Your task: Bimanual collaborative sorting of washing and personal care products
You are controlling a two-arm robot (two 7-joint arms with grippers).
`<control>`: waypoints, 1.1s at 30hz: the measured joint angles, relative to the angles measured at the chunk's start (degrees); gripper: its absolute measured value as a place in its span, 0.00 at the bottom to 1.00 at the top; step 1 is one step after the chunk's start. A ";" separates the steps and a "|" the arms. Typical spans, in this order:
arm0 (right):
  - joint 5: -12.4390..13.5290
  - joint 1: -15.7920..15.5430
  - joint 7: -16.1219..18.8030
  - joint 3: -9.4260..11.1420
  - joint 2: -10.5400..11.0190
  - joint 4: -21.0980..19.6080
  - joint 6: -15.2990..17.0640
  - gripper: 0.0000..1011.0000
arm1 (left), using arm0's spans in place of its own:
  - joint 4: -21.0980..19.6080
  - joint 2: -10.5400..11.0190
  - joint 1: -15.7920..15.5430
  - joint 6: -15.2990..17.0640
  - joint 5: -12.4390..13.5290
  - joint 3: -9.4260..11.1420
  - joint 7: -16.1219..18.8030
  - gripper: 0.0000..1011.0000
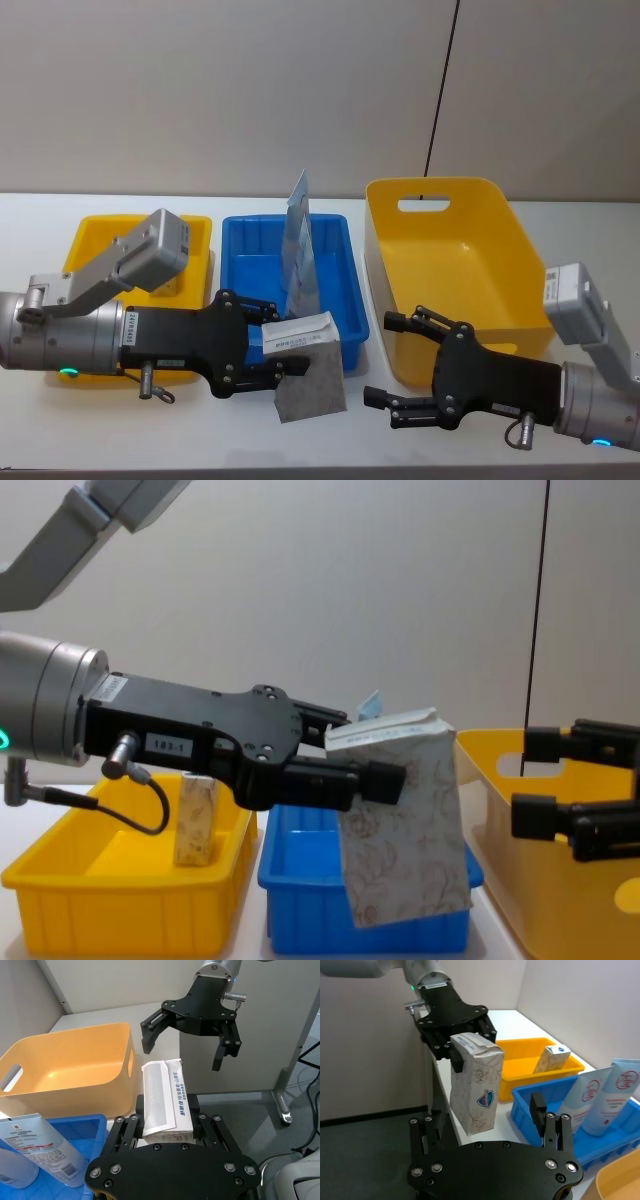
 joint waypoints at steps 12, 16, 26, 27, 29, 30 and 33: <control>-0.67 3.05 1.54 -2.48 -0.74 2.89 -0.40 0.99 | 0.00 0.00 0.00 0.00 0.00 0.00 0.00 0.42; -1.09 3.90 1.52 -3.15 -1.26 3.87 -0.70 0.99 | 0.00 0.00 0.00 0.00 0.00 0.00 0.00 0.42; -1.89 5.54 1.46 -4.84 -2.46 5.88 -1.17 0.99 | 0.00 0.00 0.00 0.00 0.00 0.00 0.00 0.42; -2.02 5.87 1.46 -5.16 -2.70 6.23 -1.20 0.99 | 0.00 -0.01 0.00 0.00 0.00 0.00 0.00 0.42; -2.17 6.16 1.46 -5.43 -2.91 6.57 -1.22 0.99 | 0.00 0.00 0.00 0.00 0.00 0.00 0.00 0.42; -2.28 6.49 1.46 -5.77 -3.17 6.99 -1.25 0.99 | 0.00 0.00 0.00 0.00 0.00 0.00 0.00 0.42; -2.52 7.07 1.48 -6.41 -3.64 7.74 -1.32 0.99 | 0.00 0.00 0.00 0.00 0.00 0.00 0.00 0.42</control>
